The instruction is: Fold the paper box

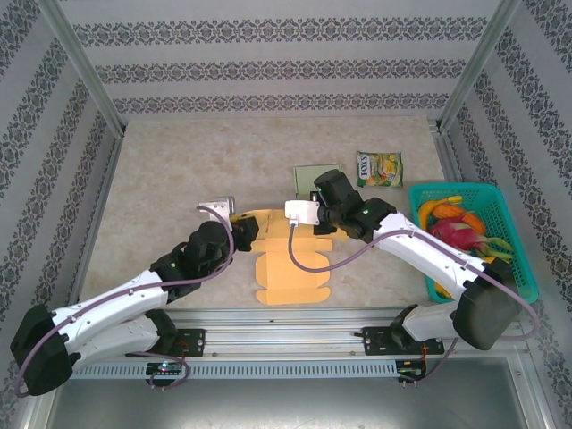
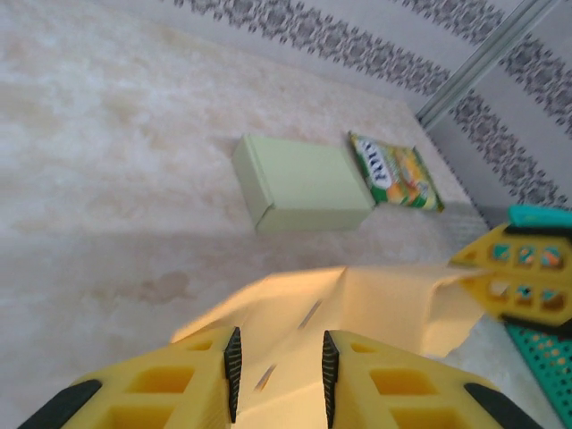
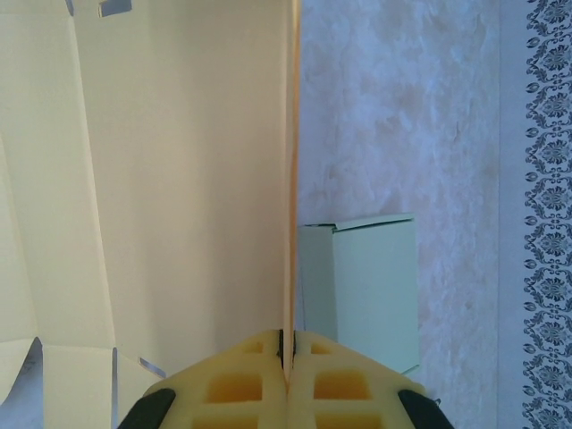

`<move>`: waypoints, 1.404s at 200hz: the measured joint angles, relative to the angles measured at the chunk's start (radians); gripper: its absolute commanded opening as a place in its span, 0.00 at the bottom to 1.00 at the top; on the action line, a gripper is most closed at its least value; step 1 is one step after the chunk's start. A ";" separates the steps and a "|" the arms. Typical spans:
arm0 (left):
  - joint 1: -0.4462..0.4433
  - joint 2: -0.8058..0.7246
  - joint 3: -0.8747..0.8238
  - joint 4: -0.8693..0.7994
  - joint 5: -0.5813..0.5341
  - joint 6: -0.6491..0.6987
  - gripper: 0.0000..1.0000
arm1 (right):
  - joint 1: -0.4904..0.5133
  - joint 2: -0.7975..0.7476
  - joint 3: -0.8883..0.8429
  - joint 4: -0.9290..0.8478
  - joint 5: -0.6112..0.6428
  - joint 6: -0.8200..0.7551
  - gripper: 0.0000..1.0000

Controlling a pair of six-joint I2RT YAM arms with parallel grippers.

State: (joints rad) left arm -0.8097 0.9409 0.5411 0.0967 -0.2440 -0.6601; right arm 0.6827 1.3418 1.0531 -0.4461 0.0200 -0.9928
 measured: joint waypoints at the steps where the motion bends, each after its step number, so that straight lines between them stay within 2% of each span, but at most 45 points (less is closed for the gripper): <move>1: 0.000 -0.001 -0.004 0.000 0.004 0.000 0.32 | 0.000 0.000 0.000 0.000 0.000 0.000 0.00; 50: 0.000 -0.011 -0.092 0.000 0.144 -0.027 0.32 | -0.008 0.002 0.000 -0.022 0.014 0.000 0.00; 78: 0.000 -0.009 -0.105 -0.016 0.100 -0.034 0.32 | -0.013 0.004 0.000 -0.030 0.013 0.000 0.00; 107: 0.000 -0.006 -0.117 -0.019 0.051 -0.045 0.36 | -0.013 0.004 0.000 -0.032 0.008 0.000 0.00; 119: 0.000 0.005 -0.121 -0.018 0.052 -0.051 0.39 | -0.013 0.004 0.000 -0.032 0.006 0.001 0.00; 165: 0.000 0.094 -0.123 0.012 0.075 -0.080 0.41 | -0.013 0.004 0.000 -0.032 -0.002 0.012 0.00; 185: 0.001 0.126 -0.123 0.016 0.075 -0.095 0.49 | -0.020 0.003 0.000 -0.032 -0.010 0.022 0.00; 216: 0.001 0.171 -0.123 0.024 0.075 -0.113 0.50 | -0.027 -0.002 0.000 -0.032 -0.029 0.031 0.00; 281: 0.006 0.200 -0.116 0.080 0.099 -0.137 0.45 | -0.027 -0.006 0.000 -0.035 -0.035 0.060 0.00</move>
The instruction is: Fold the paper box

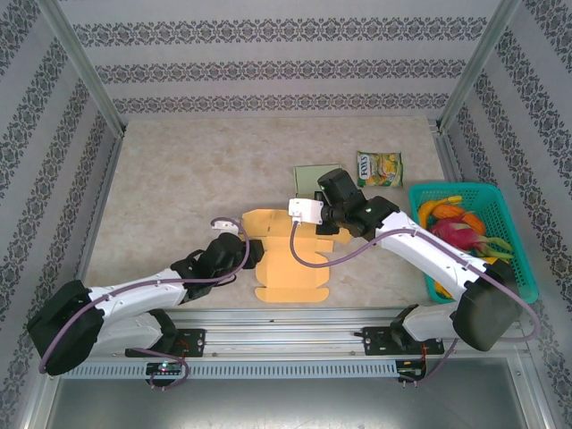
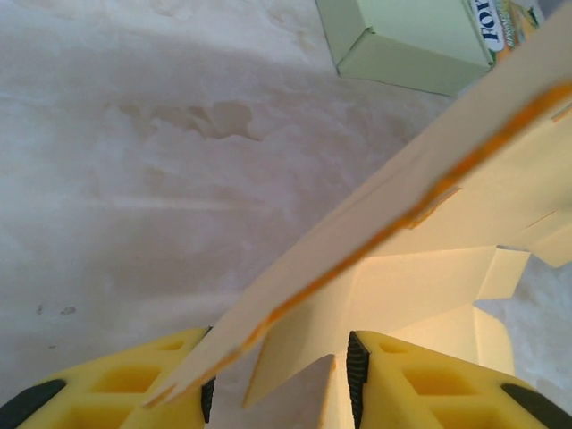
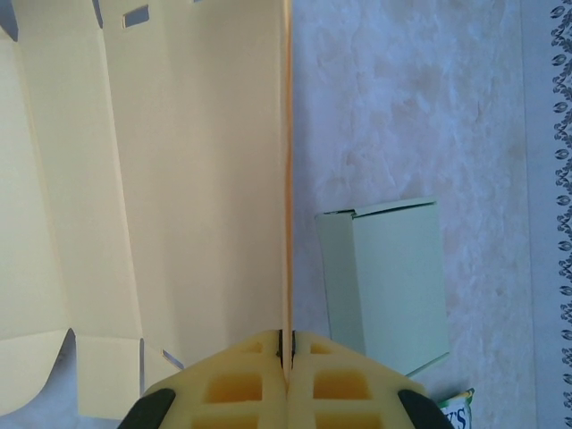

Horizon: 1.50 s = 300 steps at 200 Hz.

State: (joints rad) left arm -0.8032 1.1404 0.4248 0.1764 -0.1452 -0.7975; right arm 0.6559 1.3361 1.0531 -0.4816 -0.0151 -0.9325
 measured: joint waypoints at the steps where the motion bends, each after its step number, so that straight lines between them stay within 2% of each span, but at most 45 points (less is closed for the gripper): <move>1: 0.000 0.000 0.001 0.001 0.001 -0.001 0.45 | 0.000 0.000 0.000 0.000 0.000 0.001 0.00; 80: 0.000 0.072 0.021 0.137 0.108 -0.103 0.45 | 0.008 0.010 0.000 0.023 0.064 0.092 0.00; 128: -0.001 0.138 0.028 0.227 0.112 -0.147 0.44 | 0.010 0.012 -0.002 0.031 0.076 0.132 0.00; 225: -0.002 0.375 0.059 0.379 0.085 -0.185 0.45 | 0.010 0.056 -0.074 0.097 0.118 0.141 0.00; 263: -0.002 0.362 0.060 0.362 0.061 -0.176 0.48 | 0.010 0.051 -0.158 0.225 0.153 0.095 0.00; 300: -0.002 0.229 0.019 0.317 0.016 -0.122 0.51 | 0.016 -0.019 -0.248 0.349 0.157 0.011 0.00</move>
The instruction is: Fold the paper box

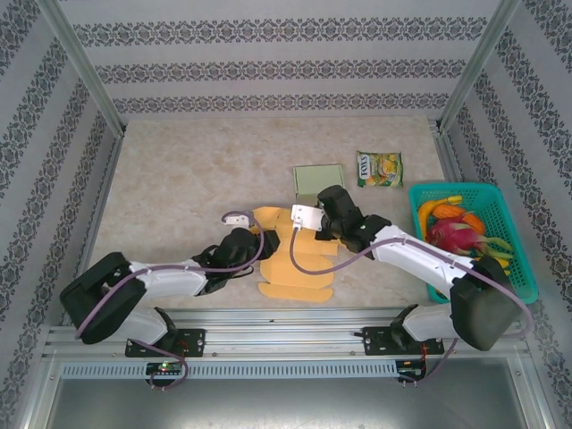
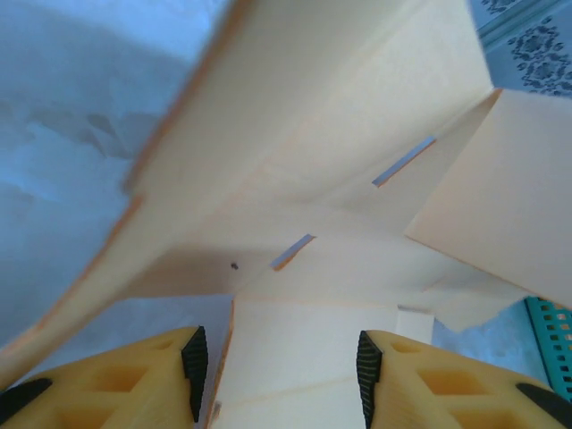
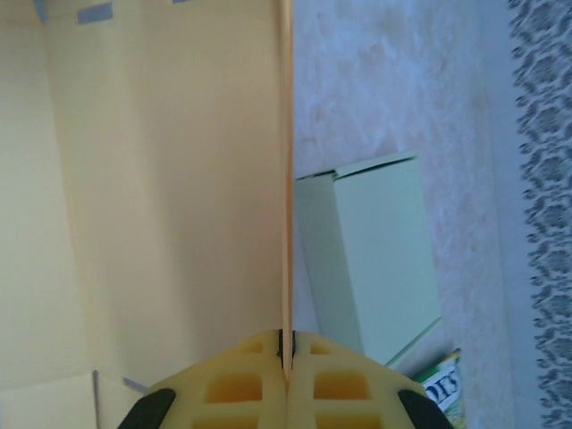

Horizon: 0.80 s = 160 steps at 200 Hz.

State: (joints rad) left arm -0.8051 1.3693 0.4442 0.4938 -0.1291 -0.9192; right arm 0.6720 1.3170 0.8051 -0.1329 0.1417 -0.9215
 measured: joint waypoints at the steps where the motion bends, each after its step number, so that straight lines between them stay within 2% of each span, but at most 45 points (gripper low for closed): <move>1: 0.000 -0.003 -0.002 -0.001 0.000 0.001 0.51 | 0.001 -0.002 -0.002 0.003 0.000 -0.001 0.00; 49: 0.000 -0.302 -0.111 -0.110 -0.023 0.114 0.50 | 0.040 -0.058 -0.092 0.163 0.028 -0.126 0.00; 76: 0.000 -0.572 -0.186 -0.206 -0.067 0.166 0.50 | 0.076 -0.051 -0.110 0.233 0.066 -0.194 0.00; 118: 0.000 -0.981 -0.298 -0.392 -0.209 0.214 0.51 | 0.134 -0.016 -0.150 0.351 0.113 -0.320 0.00; 138: 0.000 -1.063 -0.328 -0.451 -0.247 0.229 0.51 | 0.158 0.013 -0.186 0.431 0.136 -0.370 0.00; 160: 0.000 -1.059 -0.340 -0.476 -0.268 0.244 0.50 | 0.177 0.056 -0.224 0.547 0.165 -0.414 0.00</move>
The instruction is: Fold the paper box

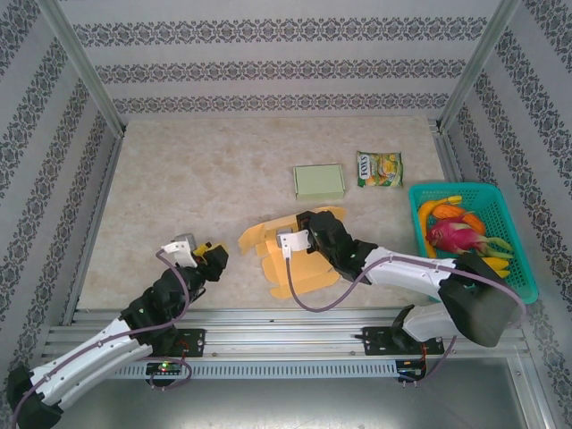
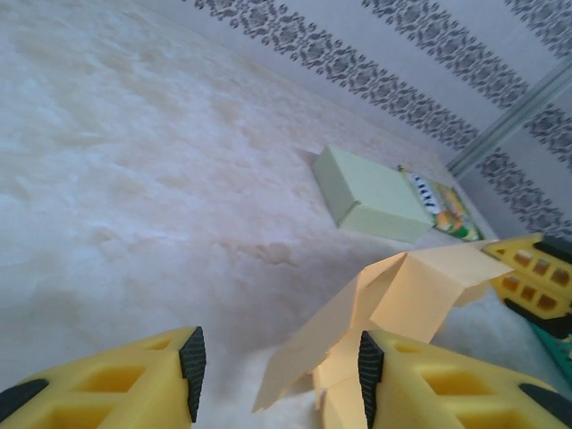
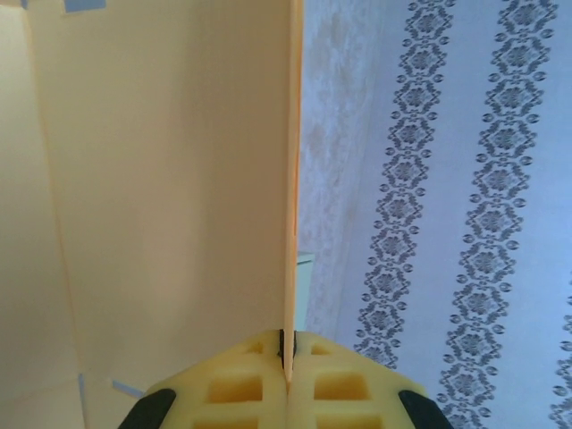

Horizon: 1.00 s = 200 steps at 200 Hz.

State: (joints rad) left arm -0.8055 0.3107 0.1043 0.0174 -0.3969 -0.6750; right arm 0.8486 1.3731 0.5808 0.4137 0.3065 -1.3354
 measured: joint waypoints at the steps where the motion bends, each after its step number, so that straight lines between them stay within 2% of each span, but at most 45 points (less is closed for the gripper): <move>1: 0.000 0.003 0.000 -0.001 -0.002 0.001 0.50 | 0.001 0.002 -0.001 0.003 0.001 -0.001 0.00; 18: 0.000 0.062 0.000 0.000 -0.018 0.014 0.50 | 0.016 0.033 -0.023 0.088 0.019 -0.018 0.00; 68: 0.000 0.363 0.001 0.089 -0.023 0.059 0.49 | 0.049 0.103 -0.100 0.299 0.065 -0.046 0.00; 92: 0.000 0.438 0.003 0.128 -0.023 0.082 0.49 | 0.060 0.102 -0.159 0.377 0.074 -0.061 0.00; 126: 0.000 0.517 0.023 0.208 0.010 0.116 0.49 | 0.068 0.087 -0.199 0.401 0.074 -0.079 0.00; 171: 0.000 0.637 0.066 0.312 0.138 0.149 0.47 | 0.072 0.087 -0.200 0.415 0.100 -0.084 0.00; 200: 0.000 0.653 0.073 0.339 0.175 0.153 0.47 | 0.072 0.086 -0.200 0.431 0.102 -0.068 0.00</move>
State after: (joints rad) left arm -0.8059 0.9634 0.1776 0.3561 -0.2218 -0.5220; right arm 0.9211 1.4590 0.3809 0.8452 0.4084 -1.4029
